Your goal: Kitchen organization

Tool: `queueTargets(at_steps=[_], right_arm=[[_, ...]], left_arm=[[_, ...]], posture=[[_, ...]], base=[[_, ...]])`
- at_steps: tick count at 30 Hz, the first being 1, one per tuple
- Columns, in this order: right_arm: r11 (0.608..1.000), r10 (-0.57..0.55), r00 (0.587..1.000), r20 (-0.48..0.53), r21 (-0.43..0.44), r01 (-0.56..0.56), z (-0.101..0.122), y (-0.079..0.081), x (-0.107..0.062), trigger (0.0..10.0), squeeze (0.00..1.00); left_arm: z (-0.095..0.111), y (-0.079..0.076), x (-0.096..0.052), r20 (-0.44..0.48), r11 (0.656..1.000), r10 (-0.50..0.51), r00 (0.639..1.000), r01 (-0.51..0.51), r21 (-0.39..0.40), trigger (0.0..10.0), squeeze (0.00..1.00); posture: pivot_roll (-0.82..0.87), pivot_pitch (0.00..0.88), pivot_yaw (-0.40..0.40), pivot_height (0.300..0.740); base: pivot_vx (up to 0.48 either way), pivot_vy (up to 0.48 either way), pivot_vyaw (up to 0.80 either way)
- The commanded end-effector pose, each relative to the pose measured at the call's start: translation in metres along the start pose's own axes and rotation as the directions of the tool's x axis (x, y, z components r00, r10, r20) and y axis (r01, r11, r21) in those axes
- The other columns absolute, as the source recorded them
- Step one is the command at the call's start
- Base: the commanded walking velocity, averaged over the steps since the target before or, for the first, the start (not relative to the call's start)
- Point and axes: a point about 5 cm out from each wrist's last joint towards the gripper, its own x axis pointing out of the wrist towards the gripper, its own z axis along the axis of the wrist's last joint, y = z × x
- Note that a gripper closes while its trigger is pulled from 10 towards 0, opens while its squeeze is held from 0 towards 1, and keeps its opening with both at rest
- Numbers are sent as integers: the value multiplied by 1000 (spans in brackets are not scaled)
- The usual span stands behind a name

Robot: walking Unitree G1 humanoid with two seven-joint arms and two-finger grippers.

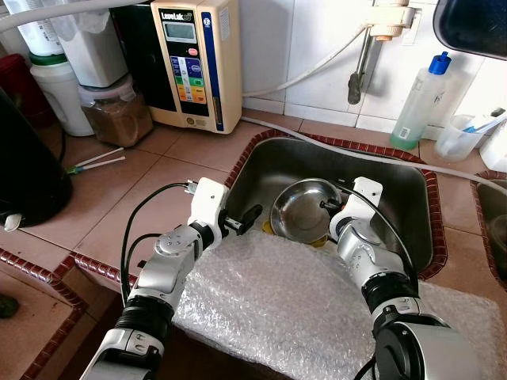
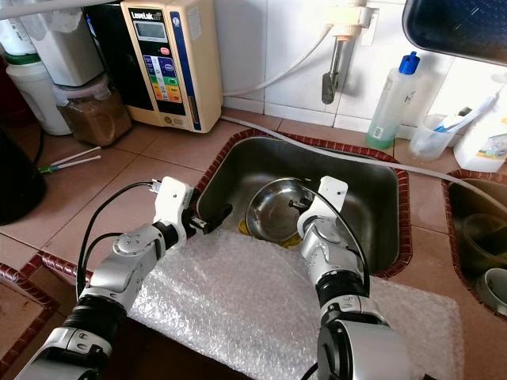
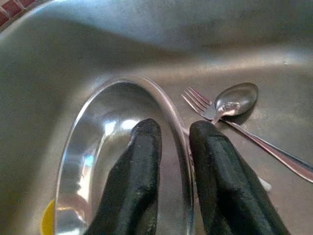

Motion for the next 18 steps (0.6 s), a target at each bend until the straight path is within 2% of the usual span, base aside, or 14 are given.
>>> queueTargets(at_steps=[1,8,12,13,16,18], right_arm=[[1000,5,1000,1,6,-5,2,-1,0,10000,1000],[1000,23,1000,-4,17,-23,1,2,0,10000,1000],[998,66,996,53,14,-67,8,8,-2,10000,1000],[997,76,994,76,-7,-76,10,10,-3,10000,1000],[968,165,967,195,-219,-121,19,19,-10,10000,1000],[956,188,957,220,-265,-127,20,20,-12,10000,1000]], left_arm=[[-1,-4,0,-17,1000,-26,1000,26,15,10000,1000],[-4,-2,-2,-28,1000,-18,999,19,20,10000,1000],[-4,0,-3,-21,1000,8,1000,-8,23,10000,1000],[-3,0,-3,-15,1000,15,1000,-15,21,10000,1000],[2,1,-2,31,998,56,998,-56,14,10000,1000],[4,1,-1,47,997,71,996,-72,16,10000,1000]], posture=[[61,0,51,740],[64,0,47,740],[61,0,47,740],[61,0,47,740],[52,0,51,740],[52,0,51,740]], base=[[0,0,0],[0,0,0],[0,0,0],[0,0,0],[0,0,0],[0,0,0]])
